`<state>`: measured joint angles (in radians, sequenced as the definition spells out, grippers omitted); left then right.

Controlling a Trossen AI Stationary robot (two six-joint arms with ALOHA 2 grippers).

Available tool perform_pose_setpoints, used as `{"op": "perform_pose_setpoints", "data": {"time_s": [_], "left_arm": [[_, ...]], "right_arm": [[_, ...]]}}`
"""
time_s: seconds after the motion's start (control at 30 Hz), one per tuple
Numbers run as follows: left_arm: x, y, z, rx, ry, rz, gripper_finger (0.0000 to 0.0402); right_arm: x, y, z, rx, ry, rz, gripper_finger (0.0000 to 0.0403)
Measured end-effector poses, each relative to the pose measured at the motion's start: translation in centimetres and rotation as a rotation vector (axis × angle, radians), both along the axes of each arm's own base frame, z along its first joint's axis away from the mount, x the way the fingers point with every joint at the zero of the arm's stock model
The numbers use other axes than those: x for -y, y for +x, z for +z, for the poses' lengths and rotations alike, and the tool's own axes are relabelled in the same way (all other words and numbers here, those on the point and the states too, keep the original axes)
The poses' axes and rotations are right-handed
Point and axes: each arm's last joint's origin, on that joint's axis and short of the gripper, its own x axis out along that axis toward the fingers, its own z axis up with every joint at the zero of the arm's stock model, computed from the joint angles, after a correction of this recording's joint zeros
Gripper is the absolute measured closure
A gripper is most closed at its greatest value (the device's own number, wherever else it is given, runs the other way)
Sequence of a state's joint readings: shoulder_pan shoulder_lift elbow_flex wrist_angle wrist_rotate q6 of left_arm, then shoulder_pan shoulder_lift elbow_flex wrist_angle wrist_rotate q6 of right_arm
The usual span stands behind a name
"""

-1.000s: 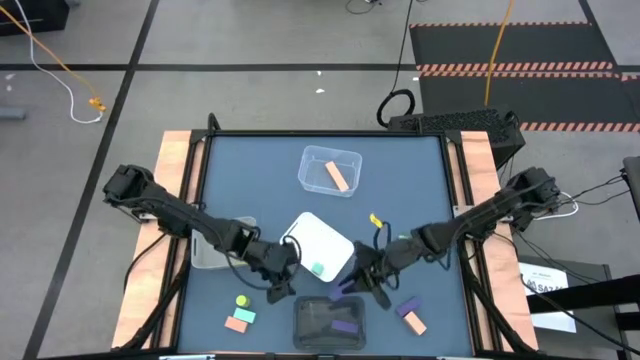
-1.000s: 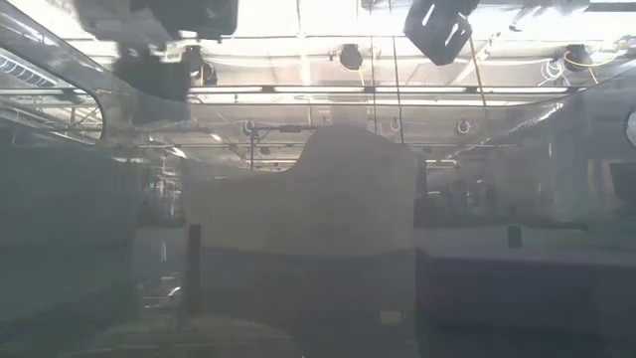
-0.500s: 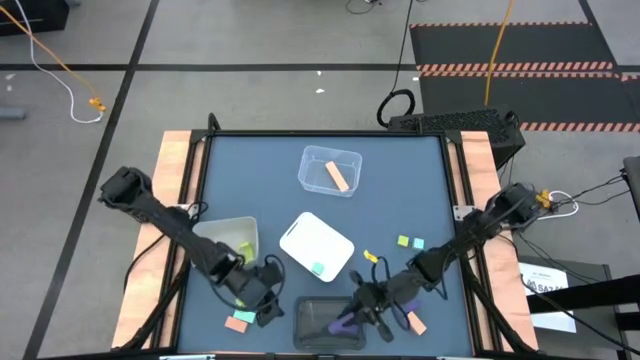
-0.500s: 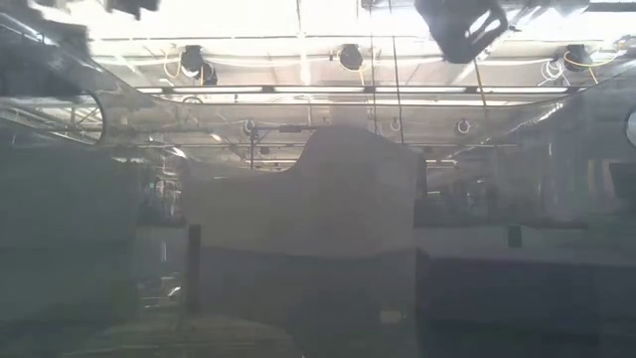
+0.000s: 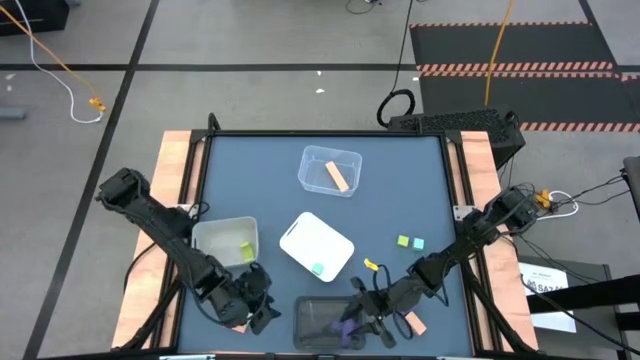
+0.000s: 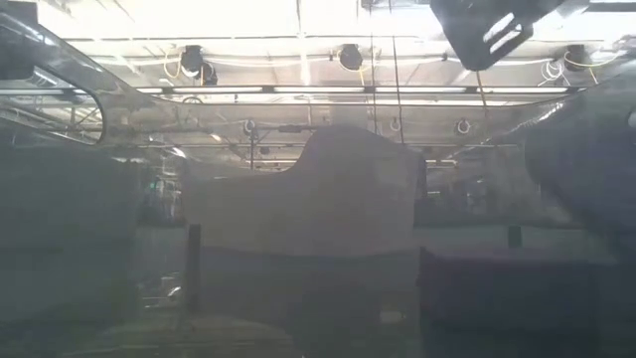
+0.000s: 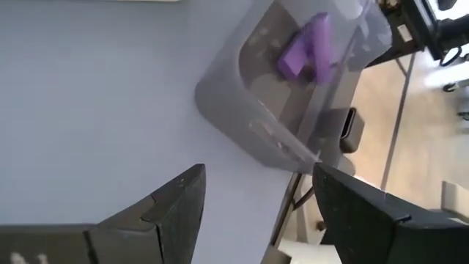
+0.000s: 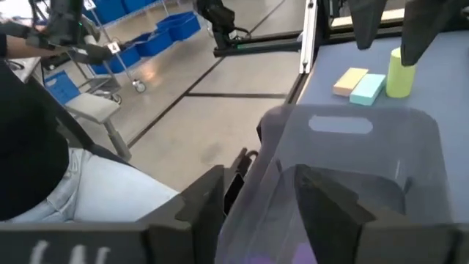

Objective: Sort & place blocks by color
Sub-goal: Put the left green block into the gray bin

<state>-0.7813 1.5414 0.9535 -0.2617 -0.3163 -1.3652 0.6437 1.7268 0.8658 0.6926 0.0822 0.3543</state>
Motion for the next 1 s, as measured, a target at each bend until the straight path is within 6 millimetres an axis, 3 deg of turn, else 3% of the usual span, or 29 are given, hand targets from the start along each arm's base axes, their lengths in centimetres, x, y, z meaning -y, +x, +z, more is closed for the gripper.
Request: {"op": "perform_pose_setpoints", "data": {"time_s": [0.23, 0.5, 1.0], "left_arm": [[0.3, -2.4, 0.7, -0.147, -0.091, -0.013, 0.0151], [-0.9, -6.0, 0.6, -0.344, -0.004, 0.165, 0.0151], [-0.5, -4.8, -3.2, -0.486, 0.098, 0.248, 0.0151]], "right_arm": [[0.2, -0.2, 1.6, 0.052, 0.04, 0.002, 0.0205], [0.2, -0.3, 2.0, 0.069, 0.051, -0.002, 0.0202], [0.3, -0.2, 2.0, 0.085, 0.026, -0.001, 0.0202]]}}
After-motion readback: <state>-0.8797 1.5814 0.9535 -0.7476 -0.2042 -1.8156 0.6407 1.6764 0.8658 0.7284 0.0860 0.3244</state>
